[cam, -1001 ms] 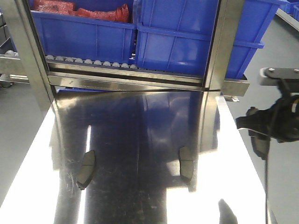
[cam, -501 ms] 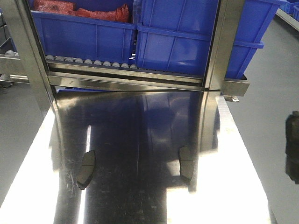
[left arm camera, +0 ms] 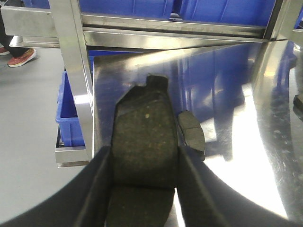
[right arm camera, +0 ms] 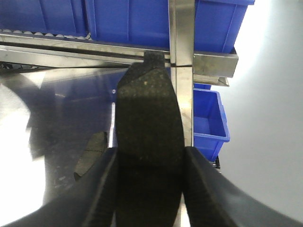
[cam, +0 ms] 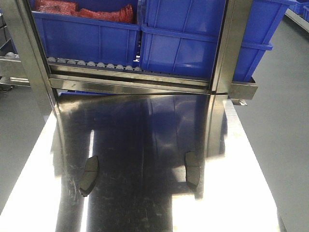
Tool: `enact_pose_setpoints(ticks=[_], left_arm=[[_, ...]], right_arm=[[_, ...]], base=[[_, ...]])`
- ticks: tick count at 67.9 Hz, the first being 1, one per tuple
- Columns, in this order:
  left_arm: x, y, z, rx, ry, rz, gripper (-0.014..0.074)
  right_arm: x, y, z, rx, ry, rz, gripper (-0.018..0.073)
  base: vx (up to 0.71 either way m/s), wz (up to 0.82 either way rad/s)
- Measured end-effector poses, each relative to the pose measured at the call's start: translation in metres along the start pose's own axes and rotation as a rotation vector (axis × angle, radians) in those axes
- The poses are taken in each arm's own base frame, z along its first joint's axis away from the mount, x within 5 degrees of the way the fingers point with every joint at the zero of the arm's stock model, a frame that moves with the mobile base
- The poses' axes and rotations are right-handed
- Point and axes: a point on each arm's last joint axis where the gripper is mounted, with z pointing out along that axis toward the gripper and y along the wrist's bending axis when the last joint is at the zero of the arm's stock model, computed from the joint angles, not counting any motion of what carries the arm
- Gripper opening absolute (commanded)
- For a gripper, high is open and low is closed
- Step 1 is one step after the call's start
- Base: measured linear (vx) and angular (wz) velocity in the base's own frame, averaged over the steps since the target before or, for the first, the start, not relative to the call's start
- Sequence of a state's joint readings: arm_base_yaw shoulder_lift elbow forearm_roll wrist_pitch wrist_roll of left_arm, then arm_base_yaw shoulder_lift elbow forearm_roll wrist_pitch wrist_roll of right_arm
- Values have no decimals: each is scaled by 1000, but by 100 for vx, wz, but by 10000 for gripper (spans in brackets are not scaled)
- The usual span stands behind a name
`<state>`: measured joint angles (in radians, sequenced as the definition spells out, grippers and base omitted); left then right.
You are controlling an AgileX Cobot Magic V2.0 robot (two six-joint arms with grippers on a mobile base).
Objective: Move and align brake pads A on conveyor
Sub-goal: 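Hold both brake pads raised in the grippers, then turn the base away from the table while holding both pads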
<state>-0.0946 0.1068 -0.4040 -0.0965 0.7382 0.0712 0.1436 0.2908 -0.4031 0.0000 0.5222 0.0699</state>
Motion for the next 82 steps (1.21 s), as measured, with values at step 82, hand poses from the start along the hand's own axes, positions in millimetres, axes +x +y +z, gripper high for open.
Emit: enact_pose_setpoints(ticks=[82], left_arm=[[0,0,0,0,0,0,-6]], right_arm=[[1,0,-1,-5,-3,2,-4]], base=[[-2,8]])
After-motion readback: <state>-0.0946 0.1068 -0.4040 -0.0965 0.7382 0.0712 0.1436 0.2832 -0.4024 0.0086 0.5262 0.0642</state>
